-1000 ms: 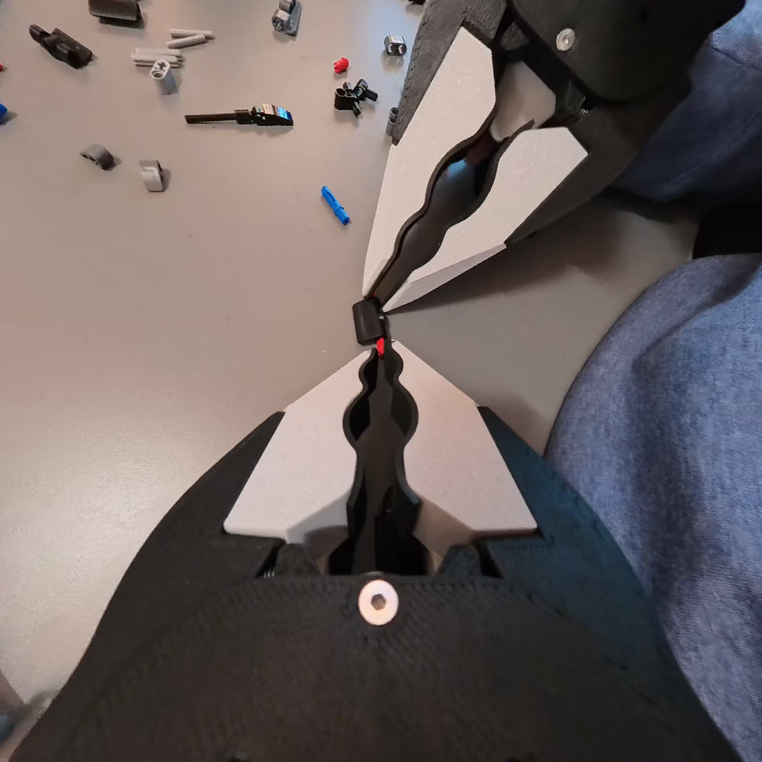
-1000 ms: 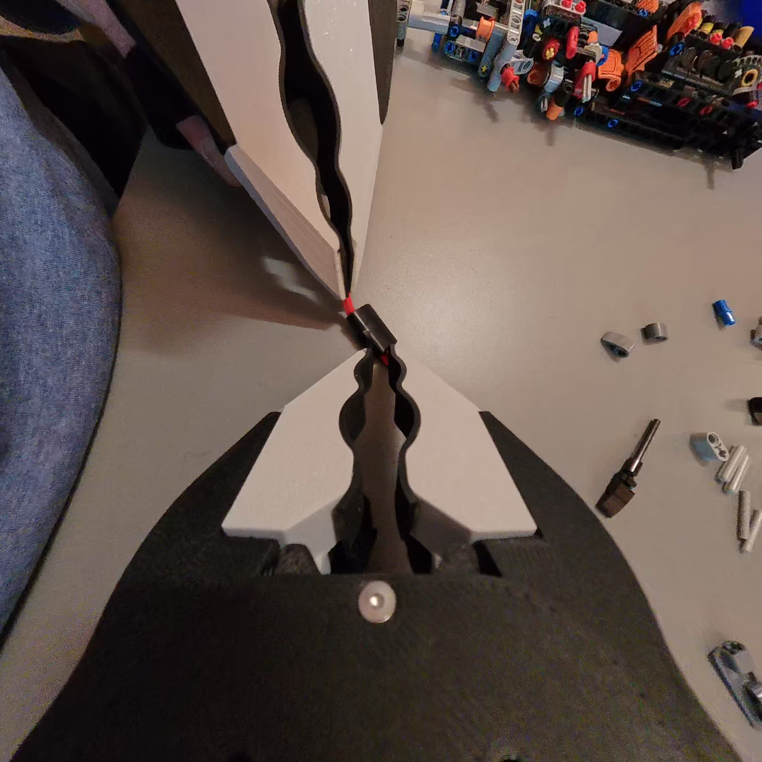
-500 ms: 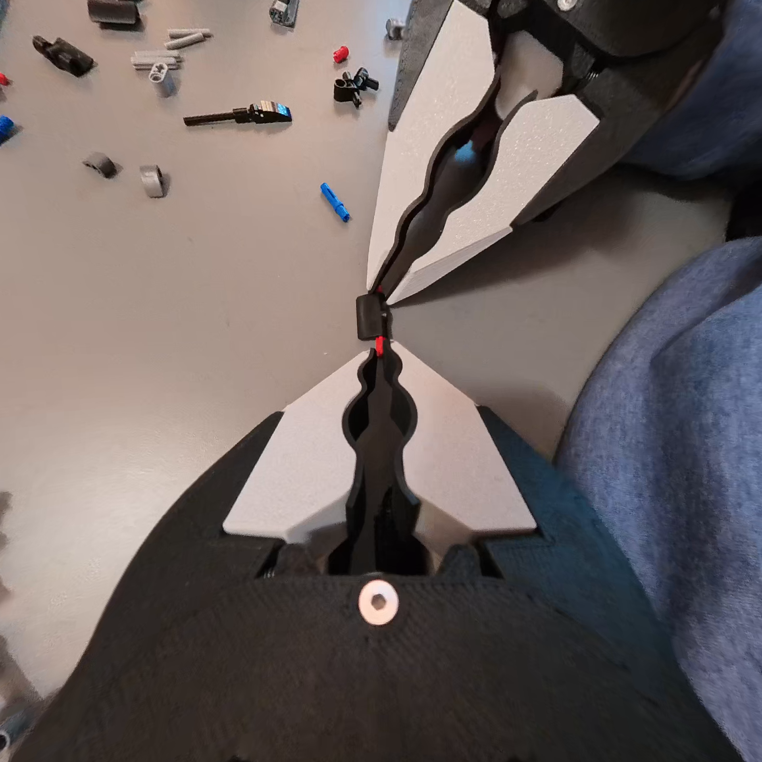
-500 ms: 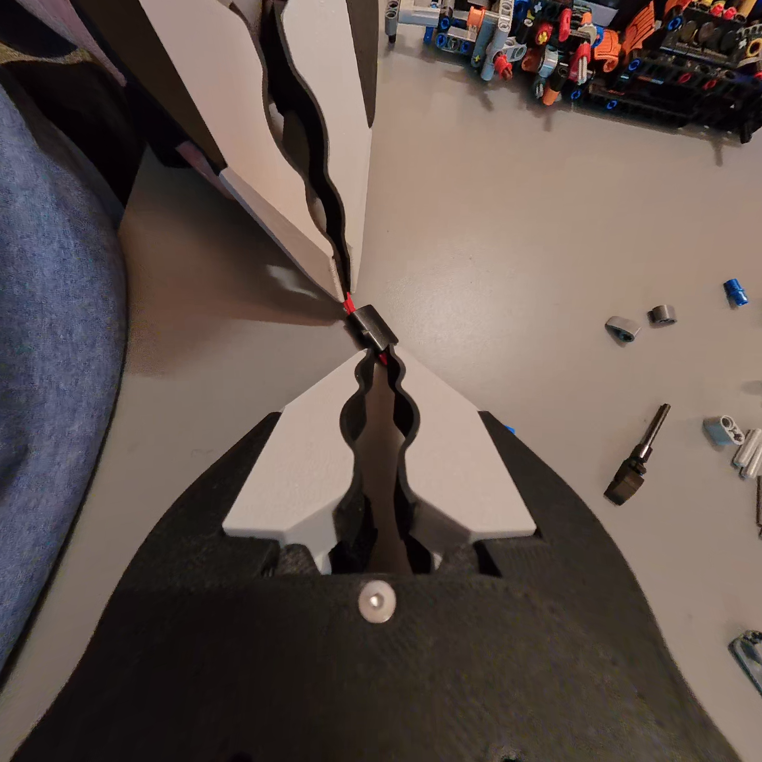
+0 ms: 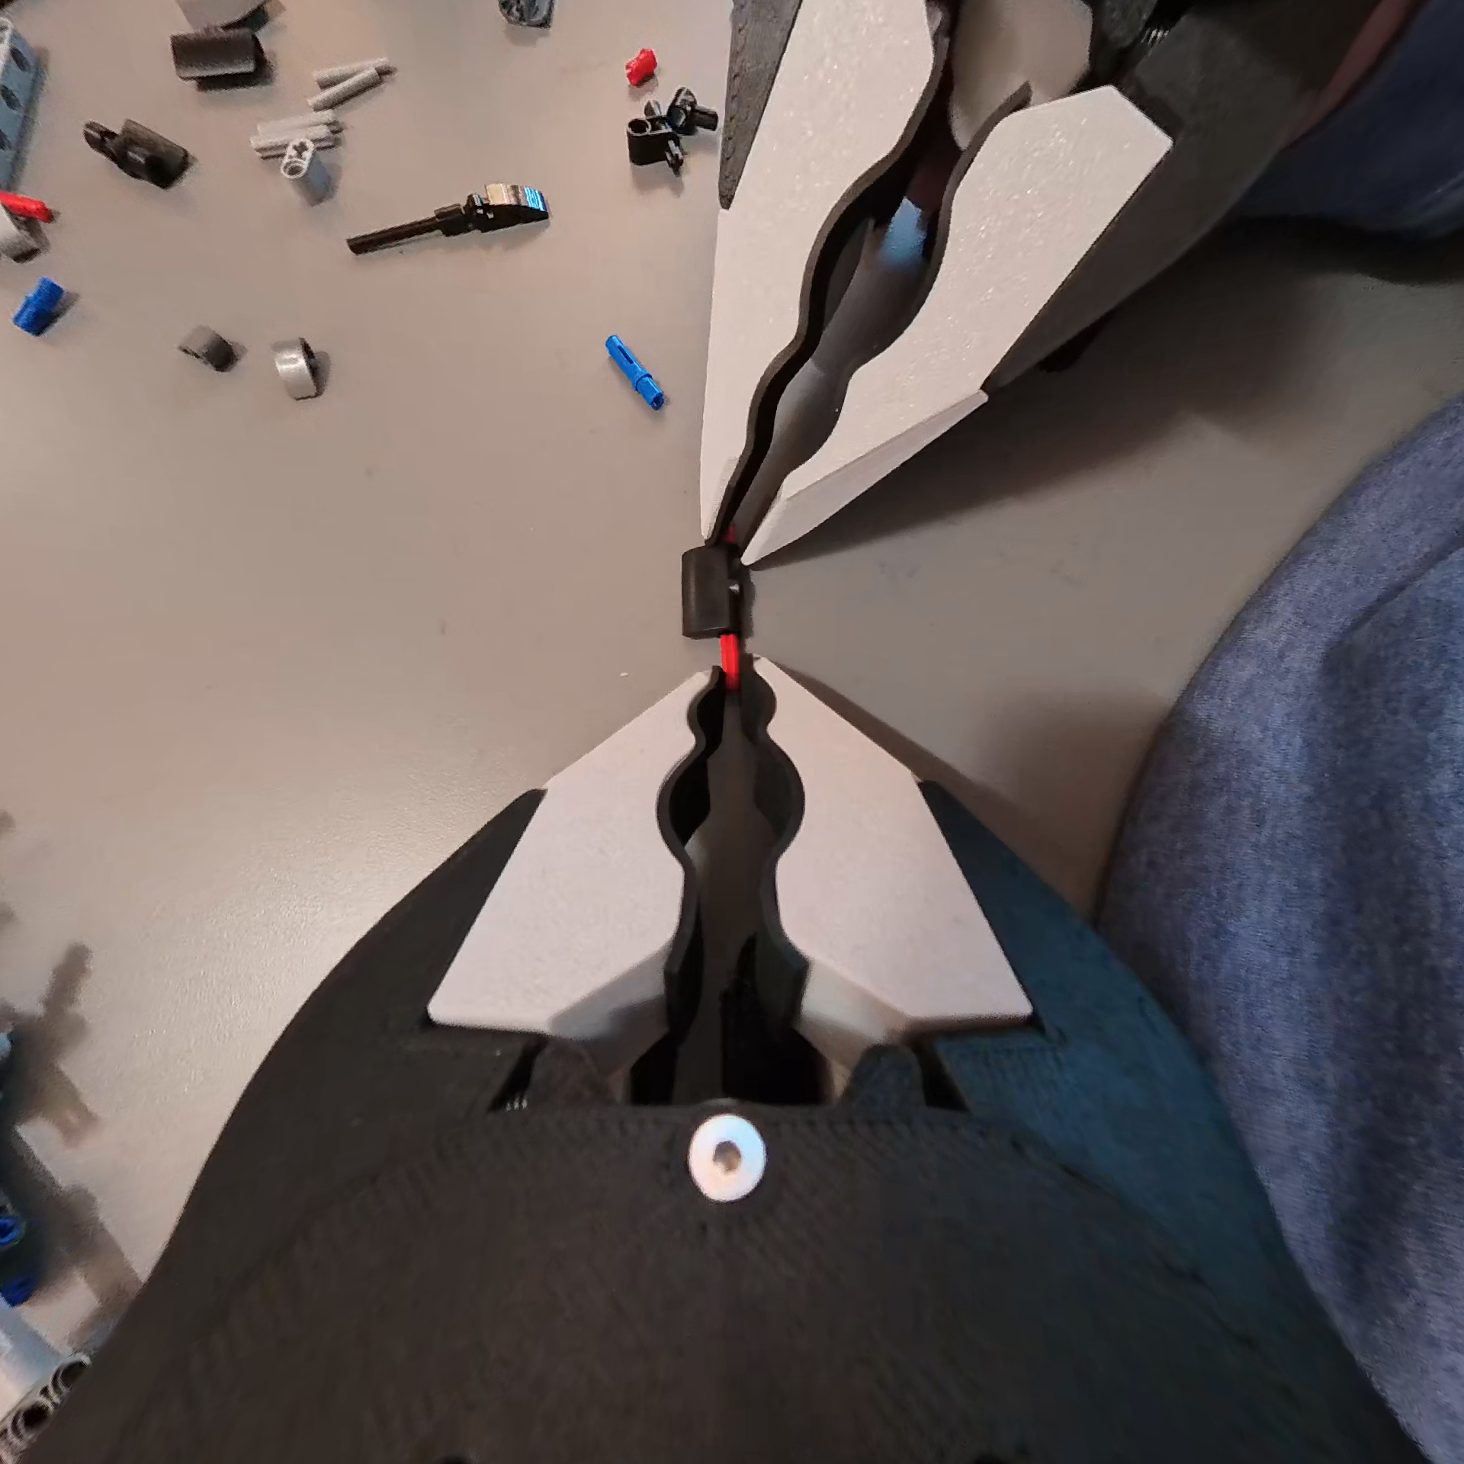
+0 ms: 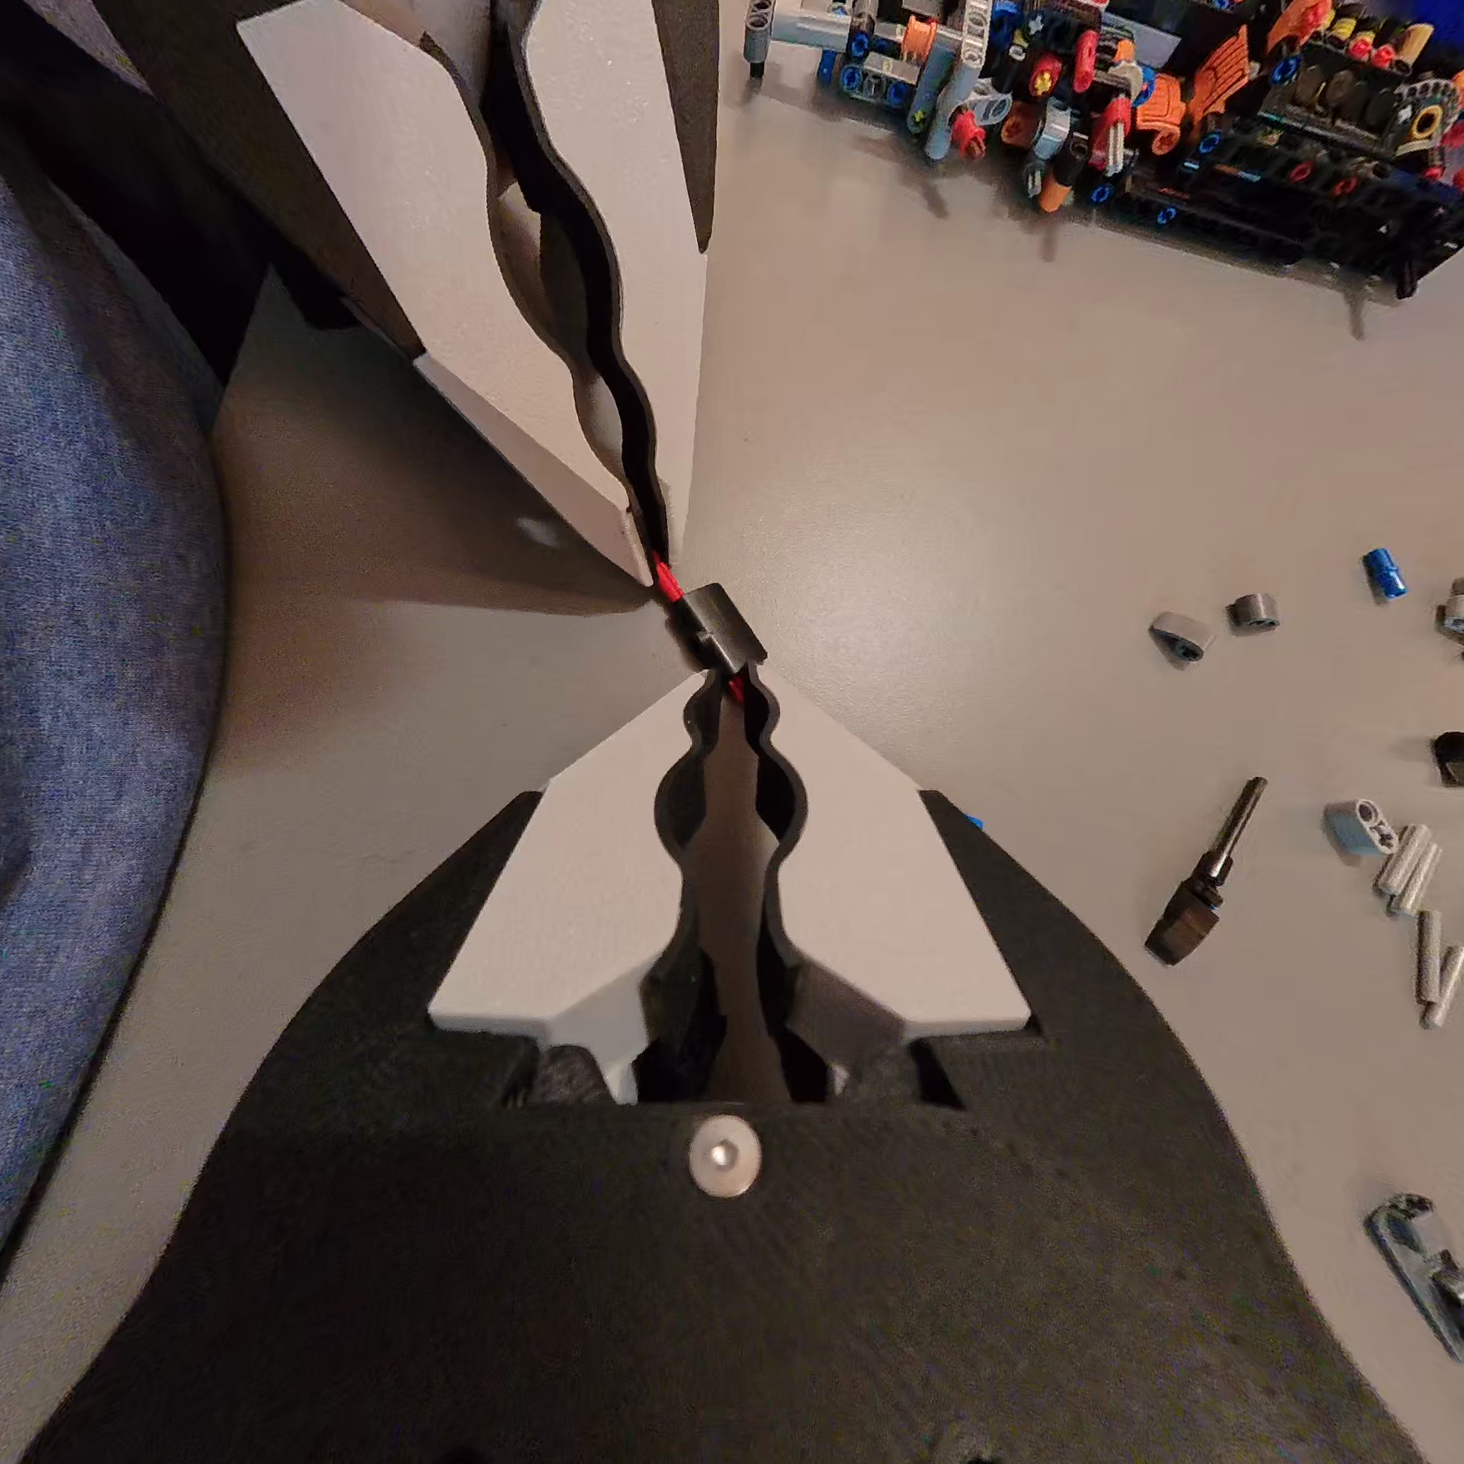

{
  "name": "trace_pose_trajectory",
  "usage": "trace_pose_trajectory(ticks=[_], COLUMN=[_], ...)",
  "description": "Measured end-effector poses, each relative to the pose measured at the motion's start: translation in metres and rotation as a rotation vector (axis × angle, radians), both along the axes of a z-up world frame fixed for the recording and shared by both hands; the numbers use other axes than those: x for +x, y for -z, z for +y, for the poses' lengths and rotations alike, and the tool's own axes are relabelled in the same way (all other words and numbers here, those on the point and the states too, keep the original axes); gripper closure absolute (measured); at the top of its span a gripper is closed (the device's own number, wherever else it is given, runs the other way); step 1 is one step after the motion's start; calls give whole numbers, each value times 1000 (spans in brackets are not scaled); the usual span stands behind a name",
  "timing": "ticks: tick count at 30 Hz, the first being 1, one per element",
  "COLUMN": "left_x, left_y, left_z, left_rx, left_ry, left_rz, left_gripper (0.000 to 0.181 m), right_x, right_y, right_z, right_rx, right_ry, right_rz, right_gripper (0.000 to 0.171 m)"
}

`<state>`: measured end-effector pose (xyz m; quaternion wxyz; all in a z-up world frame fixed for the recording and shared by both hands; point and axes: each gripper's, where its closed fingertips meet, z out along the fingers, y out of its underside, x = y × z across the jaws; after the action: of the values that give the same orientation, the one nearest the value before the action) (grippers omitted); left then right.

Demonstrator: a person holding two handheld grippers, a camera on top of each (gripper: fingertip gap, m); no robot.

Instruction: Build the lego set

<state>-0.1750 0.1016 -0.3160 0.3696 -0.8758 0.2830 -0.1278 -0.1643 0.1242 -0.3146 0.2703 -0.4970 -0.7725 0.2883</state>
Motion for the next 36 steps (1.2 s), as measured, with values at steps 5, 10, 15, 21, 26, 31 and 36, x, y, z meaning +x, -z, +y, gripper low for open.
trace_pose_trajectory(ticks=[5, 10, 15, 21, 26, 31, 36], left_x=[0, -1, 0, 2, 1, 0, 0], left_y=[-1, -3, -3, -1, -2, -3, -1], left_z=[1, 2, 1, 0, 1, 2, 1], left_rx=[-3, -32, -23, 41, 118, 158, 216], left_ry=[8, -6, 12, 48, 79, 114, 174], left_rz=[-16, -78, -64, 40, 137, 165, 247], left_gripper=[180, 179, 180, 180, 180, 180, 180], right_x=[0, 0, 0, 0, 0, 0, 0], right_y=[0, 0, 0, 0, 0, 0, 0], right_z=[1, 1, 0, 1, 1, 1, 1], right_rx=[-1, 5, -3, -28, -27, -22, -25], right_ry=[-7, -9, -11, -6, -9, -16, -24], right_rz=[3, 7, 6, 0, 0, 3, 6], right_gripper=[168, 168, 168, 168, 168, 168, 168])
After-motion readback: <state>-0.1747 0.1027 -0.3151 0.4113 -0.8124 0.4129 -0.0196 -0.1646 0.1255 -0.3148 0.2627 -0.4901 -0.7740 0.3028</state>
